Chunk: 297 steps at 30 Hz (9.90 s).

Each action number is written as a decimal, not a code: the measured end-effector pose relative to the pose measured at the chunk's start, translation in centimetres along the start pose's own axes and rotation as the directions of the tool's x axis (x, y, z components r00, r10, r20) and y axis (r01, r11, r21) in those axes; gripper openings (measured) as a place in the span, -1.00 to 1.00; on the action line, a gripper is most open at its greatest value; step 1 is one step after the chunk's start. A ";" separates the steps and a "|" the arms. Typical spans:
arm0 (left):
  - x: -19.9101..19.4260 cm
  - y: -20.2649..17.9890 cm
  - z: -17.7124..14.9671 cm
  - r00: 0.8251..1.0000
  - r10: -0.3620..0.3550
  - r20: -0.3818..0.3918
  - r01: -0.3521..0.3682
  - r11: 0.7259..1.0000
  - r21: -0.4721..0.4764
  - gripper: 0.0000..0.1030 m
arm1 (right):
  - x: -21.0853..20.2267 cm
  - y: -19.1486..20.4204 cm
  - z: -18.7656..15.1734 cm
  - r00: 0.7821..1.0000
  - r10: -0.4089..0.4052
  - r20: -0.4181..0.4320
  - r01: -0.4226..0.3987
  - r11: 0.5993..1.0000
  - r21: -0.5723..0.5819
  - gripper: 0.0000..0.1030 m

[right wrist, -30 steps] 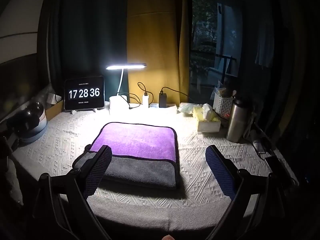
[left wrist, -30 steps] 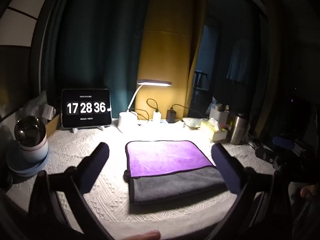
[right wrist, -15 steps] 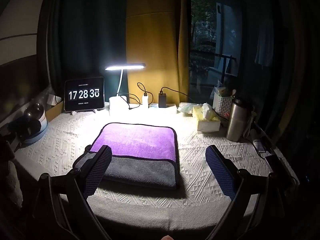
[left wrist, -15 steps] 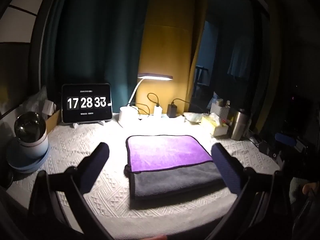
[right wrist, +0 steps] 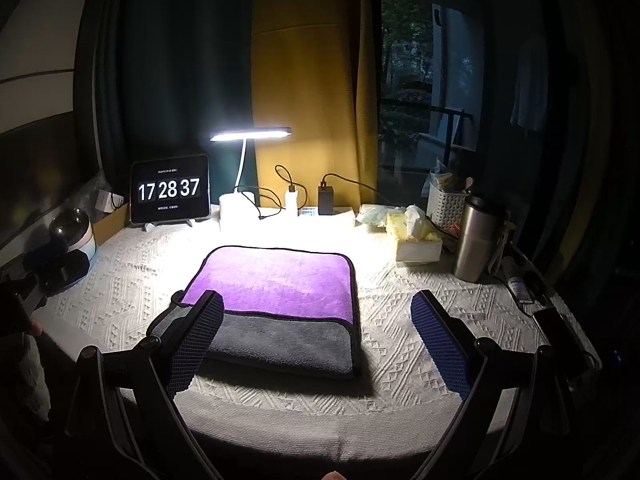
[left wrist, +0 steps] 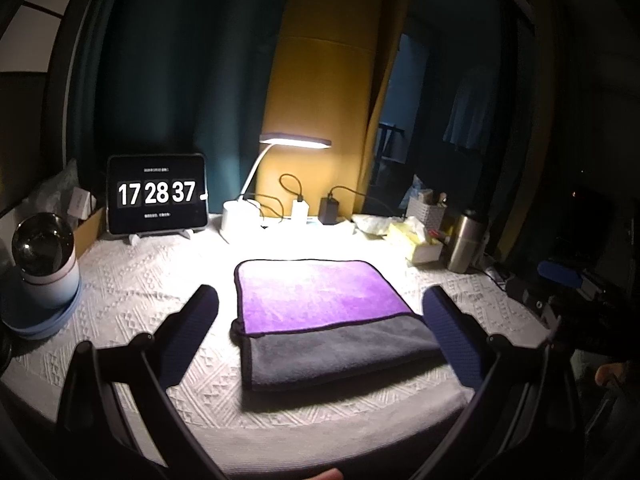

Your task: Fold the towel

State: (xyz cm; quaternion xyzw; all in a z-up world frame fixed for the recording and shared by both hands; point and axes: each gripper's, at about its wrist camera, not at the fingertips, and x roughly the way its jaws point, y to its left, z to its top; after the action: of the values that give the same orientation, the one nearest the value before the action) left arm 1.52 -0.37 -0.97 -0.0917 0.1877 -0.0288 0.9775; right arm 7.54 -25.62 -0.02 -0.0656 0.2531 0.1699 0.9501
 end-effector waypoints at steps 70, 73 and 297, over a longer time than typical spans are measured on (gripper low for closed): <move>2.4 0.5 -0.4 0.999 -0.007 -0.053 0.007 1.000 -0.013 0.99 | 2.5 -0.5 -1.2 0.998 0.021 -0.055 -0.020 1.000 0.022 0.88; 3.5 0.8 -0.6 0.997 0.002 -0.077 -0.004 1.000 -0.022 0.99 | 3.4 -0.7 -1.3 0.997 0.026 -0.071 -0.024 0.999 0.029 0.88; 37.1 12.8 -0.5 0.840 0.270 -0.470 -0.283 0.958 0.044 -0.09 | 38.5 -7.3 0.8 0.911 0.066 -0.407 -0.063 0.998 0.021 -0.82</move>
State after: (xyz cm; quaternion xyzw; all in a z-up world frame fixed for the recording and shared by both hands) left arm 36.06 8.71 -17.28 -0.0671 0.4310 0.0936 0.8949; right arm 41.91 -21.14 -18.39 -0.0875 0.4479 0.1829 0.8708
